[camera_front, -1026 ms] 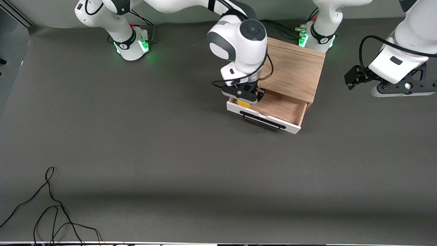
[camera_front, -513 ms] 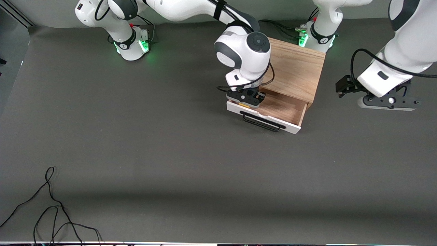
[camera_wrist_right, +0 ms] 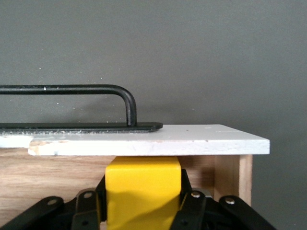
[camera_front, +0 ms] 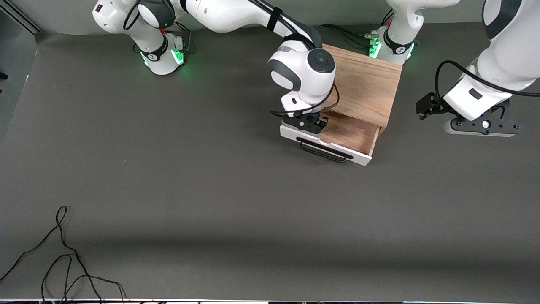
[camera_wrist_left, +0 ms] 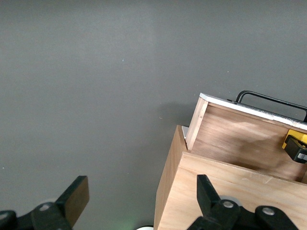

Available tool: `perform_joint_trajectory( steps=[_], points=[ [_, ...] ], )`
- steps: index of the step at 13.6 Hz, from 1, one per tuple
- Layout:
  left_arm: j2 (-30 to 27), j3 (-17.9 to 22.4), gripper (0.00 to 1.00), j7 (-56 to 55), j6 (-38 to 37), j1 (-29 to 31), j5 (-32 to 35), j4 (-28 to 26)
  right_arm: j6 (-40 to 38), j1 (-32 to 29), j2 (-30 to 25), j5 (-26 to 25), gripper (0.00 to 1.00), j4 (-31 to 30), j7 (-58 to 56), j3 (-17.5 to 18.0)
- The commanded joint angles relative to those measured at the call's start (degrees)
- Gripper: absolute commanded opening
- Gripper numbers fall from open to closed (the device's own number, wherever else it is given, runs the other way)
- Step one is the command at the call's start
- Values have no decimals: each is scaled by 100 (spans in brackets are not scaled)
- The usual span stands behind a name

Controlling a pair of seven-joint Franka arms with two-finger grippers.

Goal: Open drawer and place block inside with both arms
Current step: 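Lower the cube into the drawer and open the right gripper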

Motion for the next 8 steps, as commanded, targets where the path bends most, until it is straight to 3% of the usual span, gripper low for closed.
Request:
perform_joint_trajectory(
  steps=[1, 2, 5, 8],
  points=[
    [-100, 36, 100, 124, -85, 110, -37, -38, 0, 23, 87, -69, 92, 222, 150, 15],
    [-92, 36, 100, 124, -68, 119, -45, -47, -9, 23, 78, -69, 100, 231, 150, 6],
    [-92, 36, 100, 115, -50, 110, -37, -47, -227, -3, -53, 53, 100, 283, 141, -11],
    [-92, 62, 100, 124, -59, 119, -37, -38, -824, -196, -579, 203, 100, 292, 115, -11]
  ],
)
